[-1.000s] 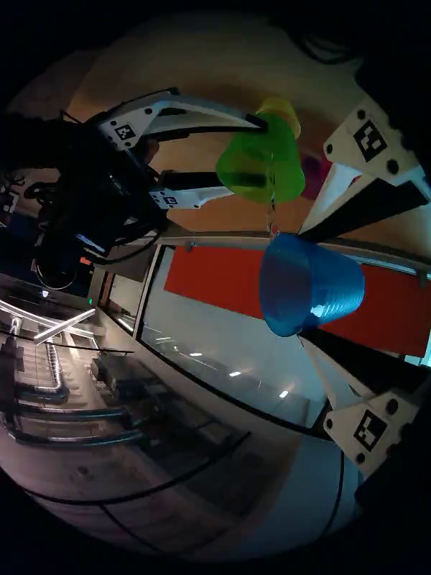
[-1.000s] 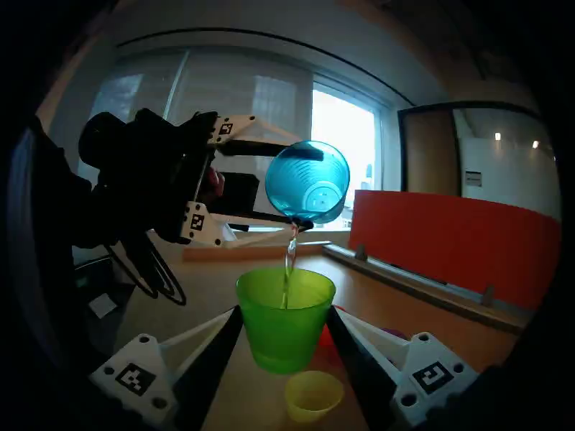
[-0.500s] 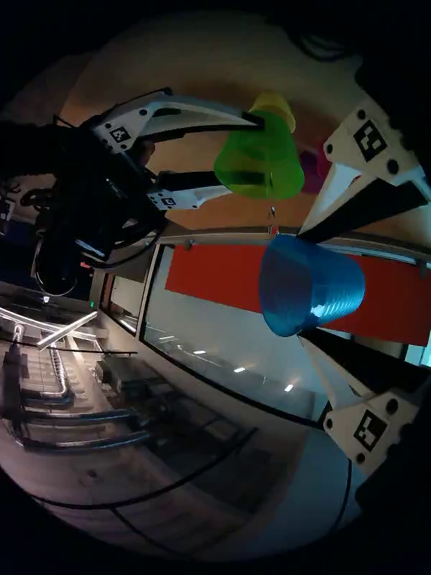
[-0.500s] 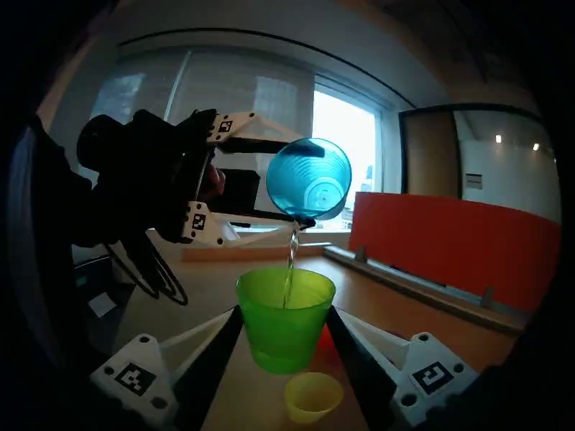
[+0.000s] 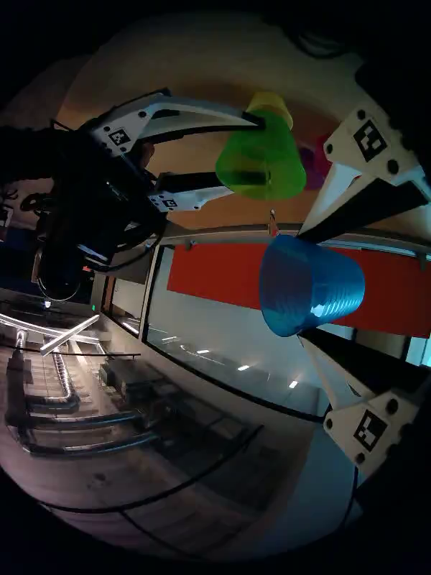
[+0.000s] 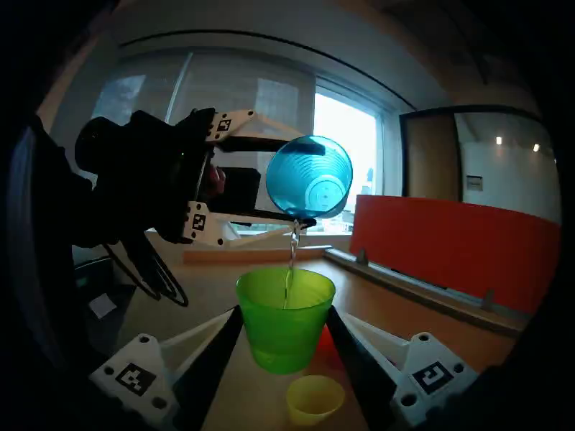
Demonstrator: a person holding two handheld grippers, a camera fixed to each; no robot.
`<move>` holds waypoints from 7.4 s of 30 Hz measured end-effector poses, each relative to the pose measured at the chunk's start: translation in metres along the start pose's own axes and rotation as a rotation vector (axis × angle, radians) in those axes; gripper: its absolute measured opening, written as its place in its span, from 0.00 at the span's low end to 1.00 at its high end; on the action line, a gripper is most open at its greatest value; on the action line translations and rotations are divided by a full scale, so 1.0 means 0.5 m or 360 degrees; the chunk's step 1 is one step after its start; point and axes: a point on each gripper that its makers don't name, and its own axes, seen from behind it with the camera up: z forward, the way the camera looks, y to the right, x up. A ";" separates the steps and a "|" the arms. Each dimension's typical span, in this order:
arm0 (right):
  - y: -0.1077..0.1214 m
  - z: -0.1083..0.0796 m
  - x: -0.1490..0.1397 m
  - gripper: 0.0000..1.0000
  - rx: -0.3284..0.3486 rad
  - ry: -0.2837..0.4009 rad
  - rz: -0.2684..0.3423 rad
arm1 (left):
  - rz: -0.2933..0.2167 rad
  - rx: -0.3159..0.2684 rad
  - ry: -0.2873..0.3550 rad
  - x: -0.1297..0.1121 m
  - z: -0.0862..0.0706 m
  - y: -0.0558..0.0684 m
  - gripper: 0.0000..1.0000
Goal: Pour water
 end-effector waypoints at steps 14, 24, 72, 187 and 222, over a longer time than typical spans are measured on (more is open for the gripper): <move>-0.001 -0.002 0.003 0.87 -0.0004 0.0004 -0.0007 | 0.0052 0.0003 0.0007 0.007 0.008 -0.006 0.83; -0.003 -0.002 0.006 0.87 -0.0004 0.0010 -0.0010 | 0.0091 0.0017 0.0014 0.017 0.001 -0.012 0.83; 0.001 -0.006 0.022 0.87 -0.0023 0.0023 -0.0023 | 0.0214 0.0045 0.0023 0.036 -0.021 -0.021 0.83; 0.013 -0.039 0.081 0.87 -0.0070 0.0101 -0.0049 | -0.1910 -0.0049 -0.0050 -0.069 -0.007 -0.019 0.83; 0.024 -0.068 0.075 0.87 -0.0064 0.0003 0.0012 | -0.2086 -0.0162 -0.0177 -0.119 -0.012 0.053 0.83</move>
